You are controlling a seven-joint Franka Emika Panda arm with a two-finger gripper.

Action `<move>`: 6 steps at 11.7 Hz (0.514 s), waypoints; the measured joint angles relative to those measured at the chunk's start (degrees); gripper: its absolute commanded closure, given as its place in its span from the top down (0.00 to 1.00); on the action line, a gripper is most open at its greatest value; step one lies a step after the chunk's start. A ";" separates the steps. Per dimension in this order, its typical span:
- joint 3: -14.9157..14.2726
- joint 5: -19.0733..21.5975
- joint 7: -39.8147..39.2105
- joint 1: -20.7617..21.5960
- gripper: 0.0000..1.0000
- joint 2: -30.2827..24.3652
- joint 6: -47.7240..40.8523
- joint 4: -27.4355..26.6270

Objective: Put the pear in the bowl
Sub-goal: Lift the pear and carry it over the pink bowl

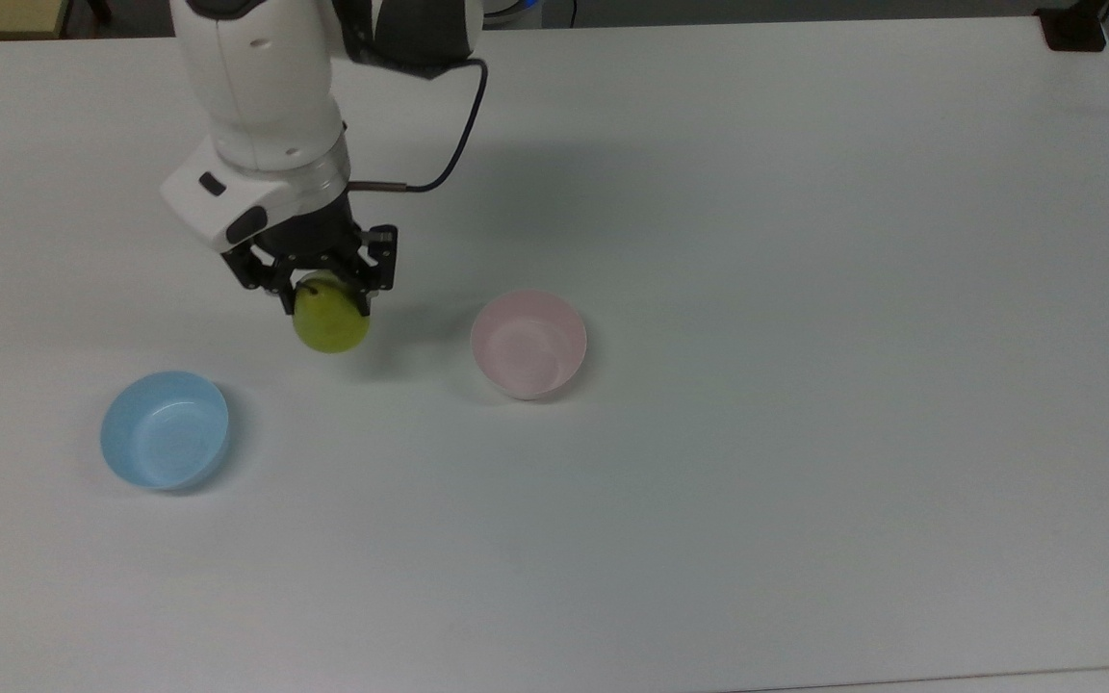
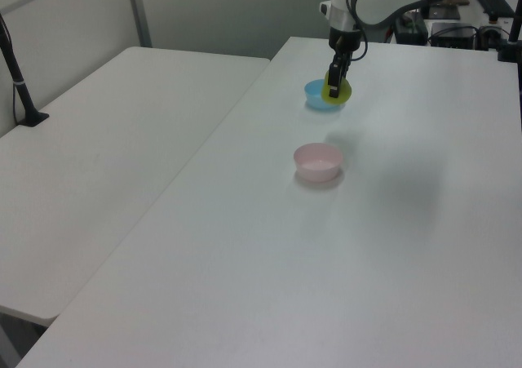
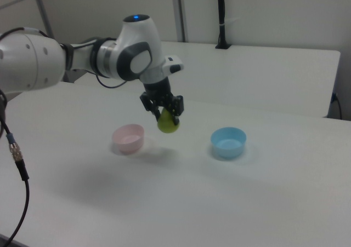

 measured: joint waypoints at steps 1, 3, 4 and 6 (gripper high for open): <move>0.12 0.00 1.88 1.22 0.39 -1.29 -0.49 -1.08; 0.43 0.00 7.65 5.53 0.39 -2.77 -0.49 -3.48; 0.48 -0.01 10.78 7.82 0.39 -2.90 -0.49 -4.10; 0.53 -0.42 15.00 11.23 0.40 -2.89 -0.49 -5.24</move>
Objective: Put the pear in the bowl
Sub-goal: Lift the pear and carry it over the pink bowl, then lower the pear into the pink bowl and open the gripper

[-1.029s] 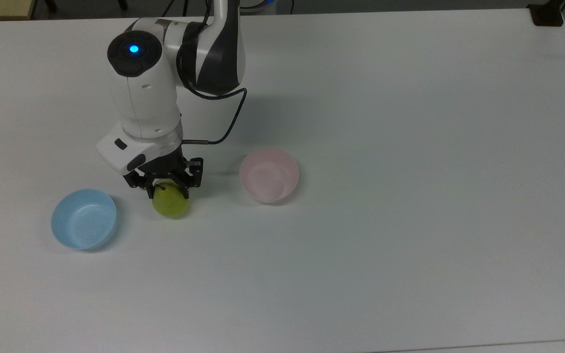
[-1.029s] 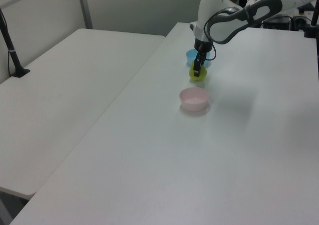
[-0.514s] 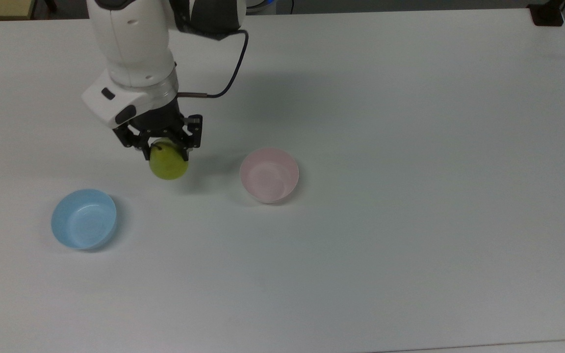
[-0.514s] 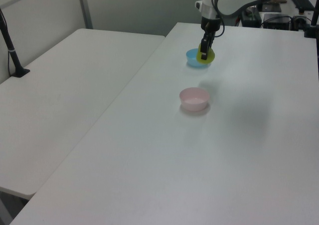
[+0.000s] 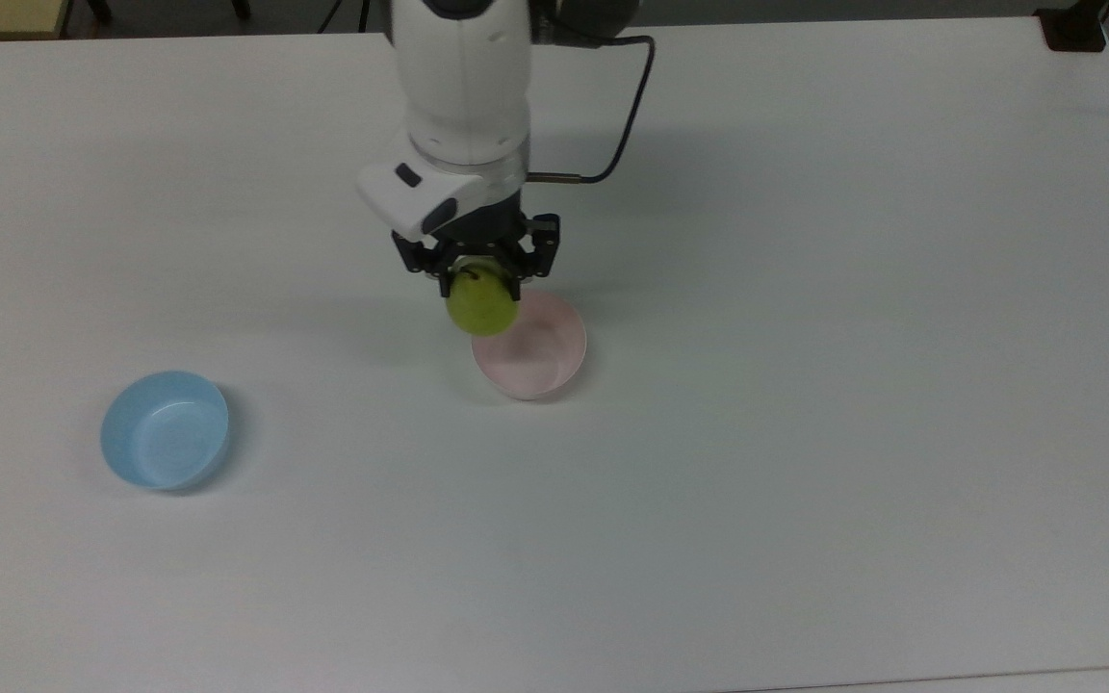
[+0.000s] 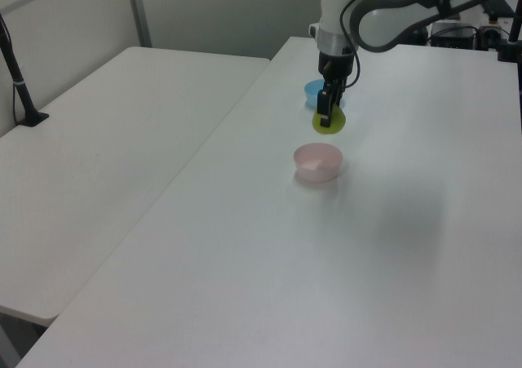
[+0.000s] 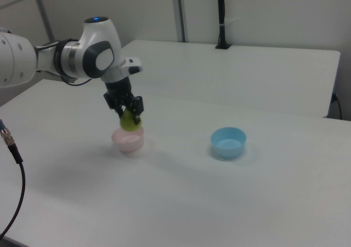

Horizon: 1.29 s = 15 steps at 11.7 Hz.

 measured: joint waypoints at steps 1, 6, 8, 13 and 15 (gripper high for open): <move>0.00 -0.33 0.81 0.93 0.40 0.21 0.02 -0.69; -0.10 -0.62 1.61 1.51 0.44 3.01 4.86 -1.53; -0.10 -0.62 1.61 1.54 0.44 3.68 6.16 -1.53; 0.06 -0.62 1.67 2.71 0.86 6.23 8.25 -1.59; 0.05 -0.62 1.92 2.77 1.00 6.44 8.33 -1.58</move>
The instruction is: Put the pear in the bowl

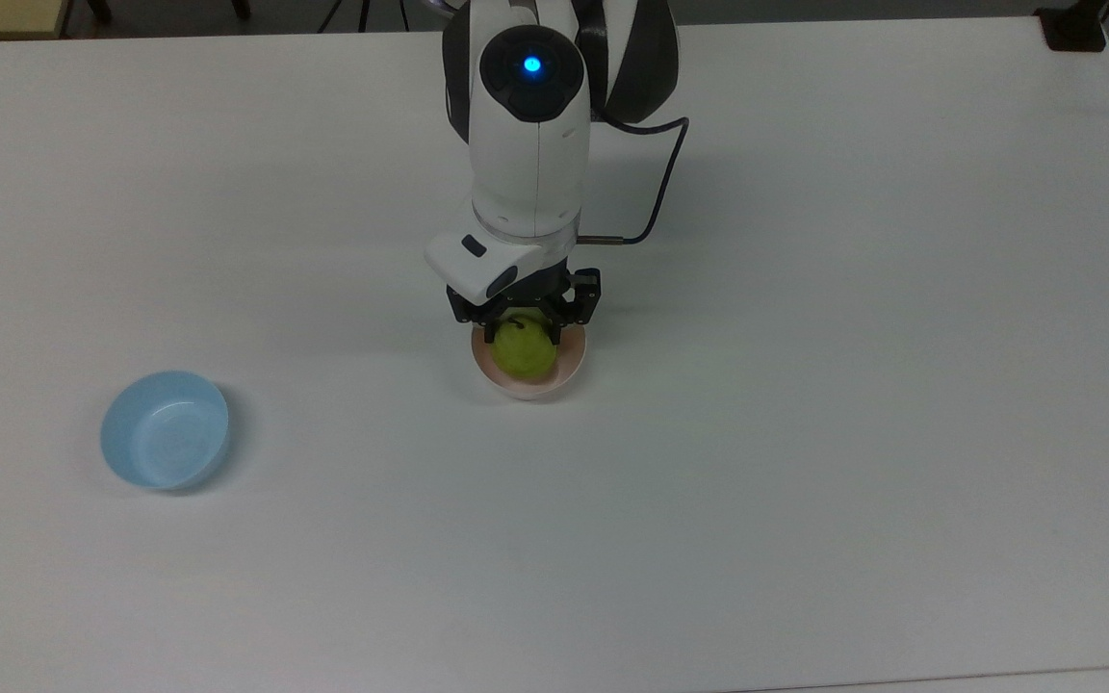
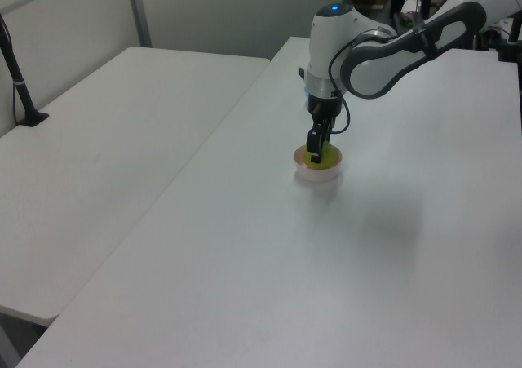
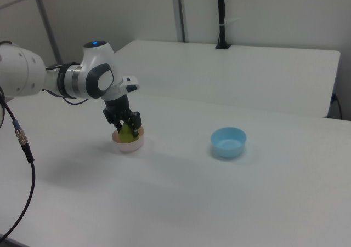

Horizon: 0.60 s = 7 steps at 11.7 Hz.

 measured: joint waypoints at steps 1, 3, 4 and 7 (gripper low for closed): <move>0.00 0.00 0.52 0.00 1.00 -0.01 0.00 0.04; -0.05 0.00 0.78 -0.02 1.00 -0.21 0.00 0.34; -0.16 0.00 0.83 -0.13 1.00 -0.70 0.00 0.66; -0.79 0.00 0.83 -1.19 1.00 -5.14 -4.59 1.43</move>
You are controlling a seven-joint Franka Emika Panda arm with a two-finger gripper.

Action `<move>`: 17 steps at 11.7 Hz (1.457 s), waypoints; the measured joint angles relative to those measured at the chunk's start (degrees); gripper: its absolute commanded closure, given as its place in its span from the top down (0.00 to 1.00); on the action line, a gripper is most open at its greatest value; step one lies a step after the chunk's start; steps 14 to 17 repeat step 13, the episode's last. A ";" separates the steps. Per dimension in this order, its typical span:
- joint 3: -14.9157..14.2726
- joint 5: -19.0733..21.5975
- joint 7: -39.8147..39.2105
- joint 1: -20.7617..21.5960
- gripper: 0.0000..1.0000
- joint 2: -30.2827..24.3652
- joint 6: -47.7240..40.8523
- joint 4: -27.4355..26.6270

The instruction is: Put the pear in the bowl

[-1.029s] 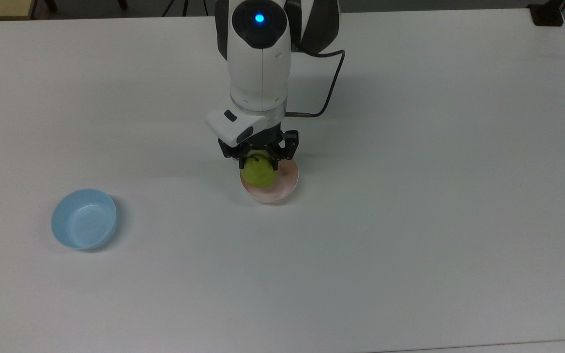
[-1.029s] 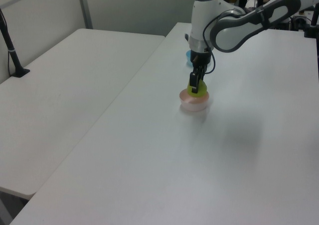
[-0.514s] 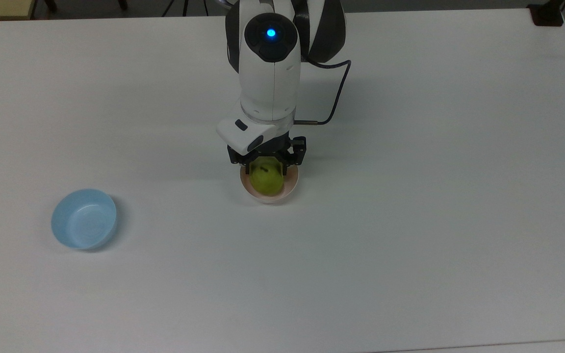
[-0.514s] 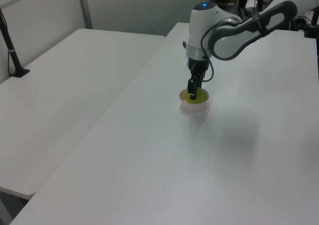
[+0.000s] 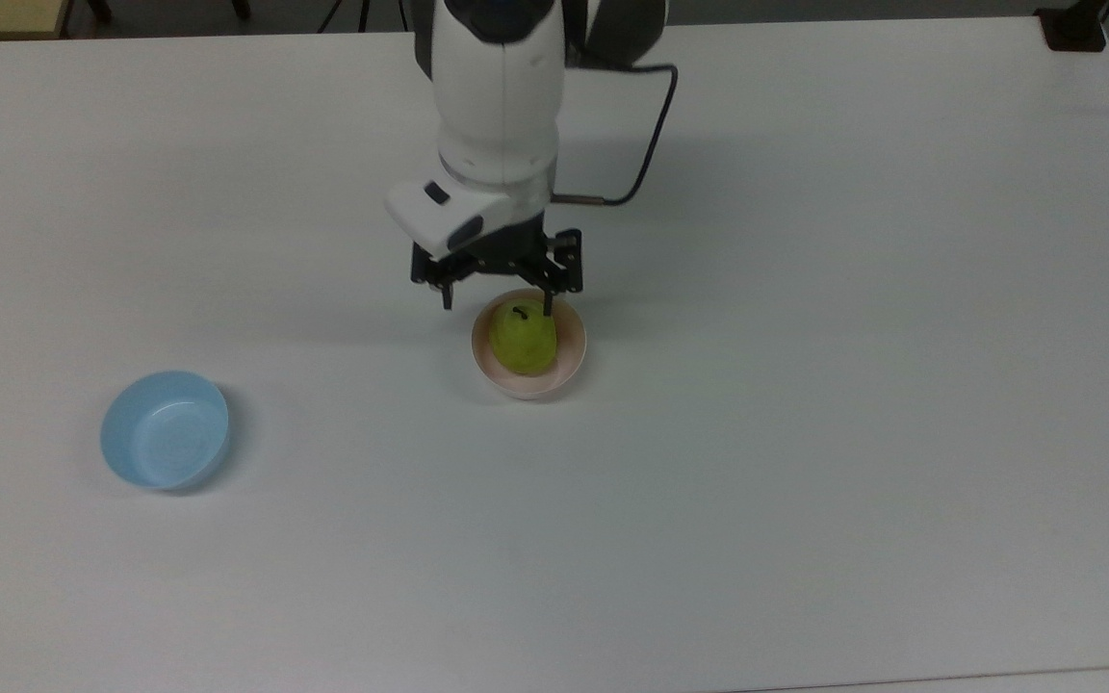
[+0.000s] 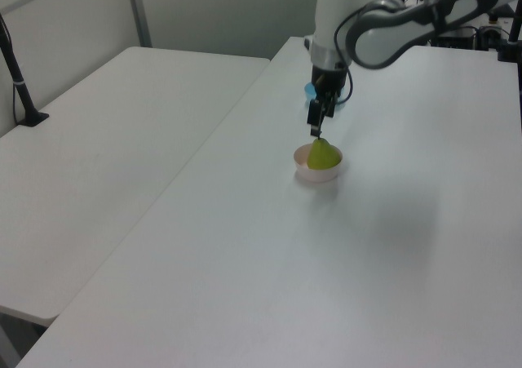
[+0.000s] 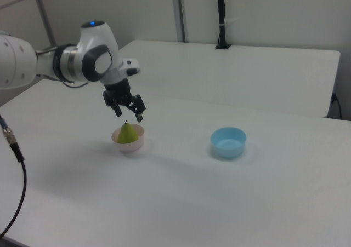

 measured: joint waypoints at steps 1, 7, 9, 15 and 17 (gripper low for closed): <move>-0.06 0.00 0.00 -0.77 1.00 -2.10 -2.40 0.10; -0.31 -0.23 -6.02 -6.22 1.00 -11.49 -17.37 2.48; -0.40 -0.23 -6.10 -7.43 1.00 -13.15 -22.00 4.11; -0.40 -0.23 -6.18 -8.54 1.00 -13.43 -27.31 7.40; -0.40 -0.23 -6.18 -8.54 1.00 -13.43 -27.31 7.40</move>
